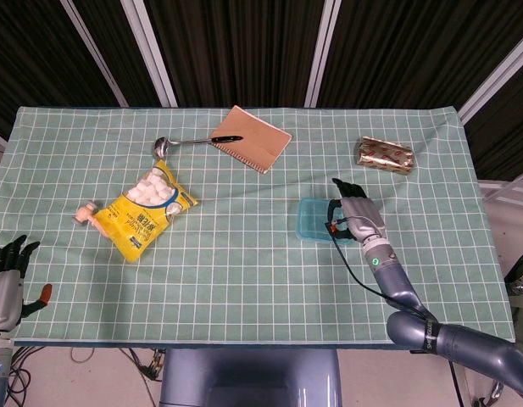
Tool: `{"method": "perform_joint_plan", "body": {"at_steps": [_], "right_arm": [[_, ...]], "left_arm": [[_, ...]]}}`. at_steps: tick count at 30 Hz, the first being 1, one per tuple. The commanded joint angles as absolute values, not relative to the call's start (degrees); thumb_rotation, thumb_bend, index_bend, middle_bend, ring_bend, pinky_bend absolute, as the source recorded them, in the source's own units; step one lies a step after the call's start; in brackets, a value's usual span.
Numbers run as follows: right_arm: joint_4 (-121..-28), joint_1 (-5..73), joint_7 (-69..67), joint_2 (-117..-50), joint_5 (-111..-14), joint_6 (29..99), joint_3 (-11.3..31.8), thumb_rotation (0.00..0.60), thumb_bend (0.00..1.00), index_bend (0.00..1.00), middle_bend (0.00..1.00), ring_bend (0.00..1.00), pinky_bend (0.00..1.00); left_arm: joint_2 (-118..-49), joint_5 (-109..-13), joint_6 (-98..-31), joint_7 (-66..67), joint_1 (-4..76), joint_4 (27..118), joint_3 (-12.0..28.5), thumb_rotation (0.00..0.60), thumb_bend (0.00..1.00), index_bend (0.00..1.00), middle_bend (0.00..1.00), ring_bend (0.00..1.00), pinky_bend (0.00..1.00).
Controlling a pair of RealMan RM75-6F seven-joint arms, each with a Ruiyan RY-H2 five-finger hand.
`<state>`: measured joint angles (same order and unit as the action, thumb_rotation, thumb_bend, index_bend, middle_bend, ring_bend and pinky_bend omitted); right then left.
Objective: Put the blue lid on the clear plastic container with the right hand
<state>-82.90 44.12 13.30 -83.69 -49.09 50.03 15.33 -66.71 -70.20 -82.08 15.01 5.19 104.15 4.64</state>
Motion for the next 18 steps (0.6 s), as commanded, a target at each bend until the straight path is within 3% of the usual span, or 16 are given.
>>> {"method": "perform_joint_plan", "body": {"at_steps": [1,18], "right_arm": [[-83.8,44.9,14.2,-84.8,-49.0,49.9,15.0,0.600,0.50,0.66,0.00,0.00,0.00],[-81.0,48.2,17.1,-89.6,-46.3,49.1,14.6,0.600,0.50,0.66,0.00,0.00,0.00]], "left_arm": [[-66.7,-70.1,-82.0,15.0,5.2,104.2,4.6,0.600,0.36,0.14,0.00,0.00,0.00],[-66.4,-69.9,-82.1,14.5,5.2,104.2,4.9,0.600,0.36,0.14,0.00,0.00,0.00]]}}
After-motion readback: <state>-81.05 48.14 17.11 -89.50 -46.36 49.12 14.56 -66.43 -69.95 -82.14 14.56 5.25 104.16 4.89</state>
